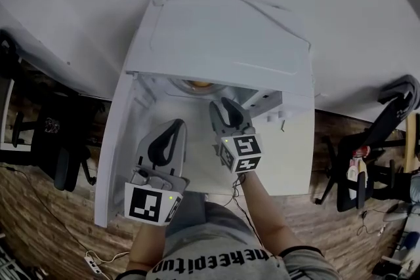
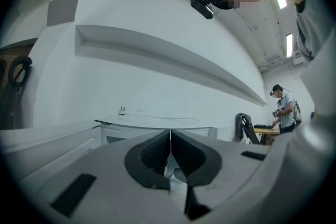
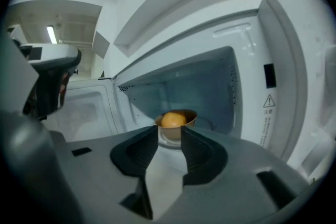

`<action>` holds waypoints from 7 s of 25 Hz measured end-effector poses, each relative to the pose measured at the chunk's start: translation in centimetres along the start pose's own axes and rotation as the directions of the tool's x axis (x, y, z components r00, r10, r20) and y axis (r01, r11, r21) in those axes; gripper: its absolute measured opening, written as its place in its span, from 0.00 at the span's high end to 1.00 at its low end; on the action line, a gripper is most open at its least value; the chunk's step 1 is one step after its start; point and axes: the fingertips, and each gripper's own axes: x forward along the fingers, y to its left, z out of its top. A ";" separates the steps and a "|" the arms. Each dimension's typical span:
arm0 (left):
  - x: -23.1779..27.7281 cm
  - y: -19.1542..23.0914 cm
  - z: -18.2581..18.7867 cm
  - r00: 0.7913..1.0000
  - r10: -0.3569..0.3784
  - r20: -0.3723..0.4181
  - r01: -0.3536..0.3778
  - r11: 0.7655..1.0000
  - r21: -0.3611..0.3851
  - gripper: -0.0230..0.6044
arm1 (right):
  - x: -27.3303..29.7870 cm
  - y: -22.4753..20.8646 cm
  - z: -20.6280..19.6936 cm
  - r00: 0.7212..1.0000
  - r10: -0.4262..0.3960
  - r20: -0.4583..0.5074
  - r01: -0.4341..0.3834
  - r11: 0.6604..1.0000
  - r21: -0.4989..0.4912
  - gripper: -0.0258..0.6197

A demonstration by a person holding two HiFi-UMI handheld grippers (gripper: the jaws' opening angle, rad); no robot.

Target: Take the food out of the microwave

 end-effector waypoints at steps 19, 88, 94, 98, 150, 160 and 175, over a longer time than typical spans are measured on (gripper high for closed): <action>0.5 1.7 -1.4 1.000 0.010 -0.020 -0.010 1.000 -0.015 0.95 | 6.4 -0.2 -1.7 0.997 -0.049 -0.059 0.046 0.998 -0.048 0.31; -2.3 2.3 -1.0 1.000 -0.023 -0.004 0.023 0.999 -0.047 0.95 | 1.5 1.9 -1.7 0.984 -0.178 0.013 0.178 0.981 -0.072 0.38; -2.9 0.8 -0.4 0.999 -0.044 0.011 0.044 0.998 -0.039 0.95 | -2.2 2.9 -0.5 0.987 -0.151 0.062 0.157 0.982 -0.102 0.38; -3.6 -0.4 0.2 0.998 -0.055 0.021 0.056 0.998 -0.033 0.95 | -4.6 3.3 0.4 0.985 -0.138 0.102 0.151 0.981 -0.122 0.39; -11.5 -12.8 8.2 0.971 -0.201 0.131 0.192 0.978 0.079 0.95 | -34.4 5.1 14.2 0.837 -0.274 0.473 0.360 0.928 -0.099 0.40; -13.6 -10.6 9.5 0.966 -0.218 0.137 0.207 0.974 0.090 0.95 | -34.9 7.7 15.0 0.813 -0.302 0.498 0.385 0.920 -0.069 0.40; -16.5 -7.4 10.5 0.960 -0.238 0.144 0.227 0.970 0.088 0.95 | -34.4 11.7 15.4 0.795 -0.324 0.514 0.406 0.912 -0.053 0.40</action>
